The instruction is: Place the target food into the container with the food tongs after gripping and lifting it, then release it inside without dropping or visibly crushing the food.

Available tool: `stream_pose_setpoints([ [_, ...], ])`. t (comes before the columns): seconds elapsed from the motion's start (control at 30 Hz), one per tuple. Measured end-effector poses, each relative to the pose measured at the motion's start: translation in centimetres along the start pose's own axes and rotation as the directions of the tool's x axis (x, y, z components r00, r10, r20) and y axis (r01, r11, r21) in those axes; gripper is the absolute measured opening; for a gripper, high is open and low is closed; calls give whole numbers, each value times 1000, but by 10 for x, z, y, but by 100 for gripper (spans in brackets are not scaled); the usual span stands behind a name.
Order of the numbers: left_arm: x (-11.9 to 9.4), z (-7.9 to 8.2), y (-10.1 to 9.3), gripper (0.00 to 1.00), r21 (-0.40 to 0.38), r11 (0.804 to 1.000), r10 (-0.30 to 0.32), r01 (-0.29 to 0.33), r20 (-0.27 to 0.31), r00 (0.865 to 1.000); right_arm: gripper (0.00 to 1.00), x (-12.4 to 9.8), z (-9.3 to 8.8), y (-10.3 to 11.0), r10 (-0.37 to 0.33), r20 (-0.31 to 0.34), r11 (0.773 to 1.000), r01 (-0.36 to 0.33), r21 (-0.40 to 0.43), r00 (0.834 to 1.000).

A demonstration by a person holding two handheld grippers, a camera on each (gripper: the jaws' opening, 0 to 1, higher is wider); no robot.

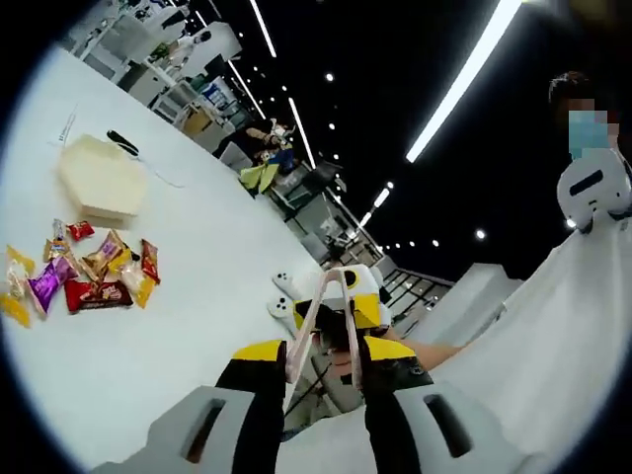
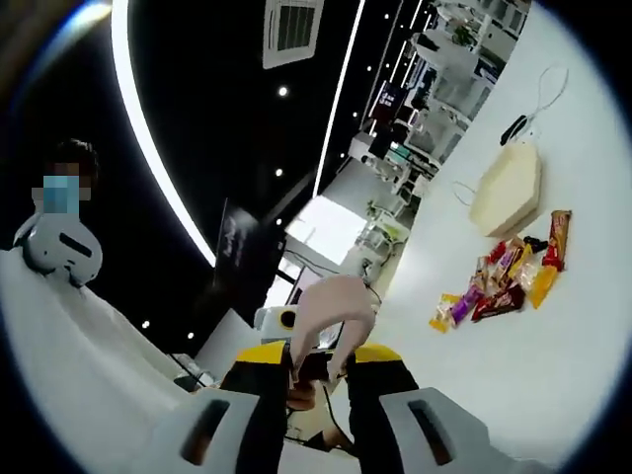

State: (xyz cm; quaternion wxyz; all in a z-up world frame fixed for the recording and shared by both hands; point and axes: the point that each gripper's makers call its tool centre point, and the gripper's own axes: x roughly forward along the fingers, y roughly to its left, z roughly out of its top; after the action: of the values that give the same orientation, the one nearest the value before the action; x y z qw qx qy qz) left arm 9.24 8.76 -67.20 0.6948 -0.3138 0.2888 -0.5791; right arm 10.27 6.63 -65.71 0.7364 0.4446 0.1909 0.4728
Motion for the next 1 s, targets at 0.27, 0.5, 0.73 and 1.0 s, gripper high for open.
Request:
stream_pose_setpoints([
  [0.27, -1, 1, 5, 53, 11, 999, 34, -34, 37, 999, 21, 4, 7, 1, 3, 8, 1000, -3, -19, 1000],
  [0.5, -1, 4, -2, 30, -77, 997, -20, 24, 55, 998, 21, 8, 9, 4, -2, 13, 999, 2, -45, 1000],
  [0.73, -2, 4, -4, 20, -181, 981, -61, 66, 31, 998, 19, 7, 13, 8, 13, 14, 999, -12, -43, 1000],
  [1.0, -8, 5, -14, 10, -234, 965, -123, 120, 4, 992, 16, 7, 9, 18, 44, -29, 996, -46, -74, 999],
])
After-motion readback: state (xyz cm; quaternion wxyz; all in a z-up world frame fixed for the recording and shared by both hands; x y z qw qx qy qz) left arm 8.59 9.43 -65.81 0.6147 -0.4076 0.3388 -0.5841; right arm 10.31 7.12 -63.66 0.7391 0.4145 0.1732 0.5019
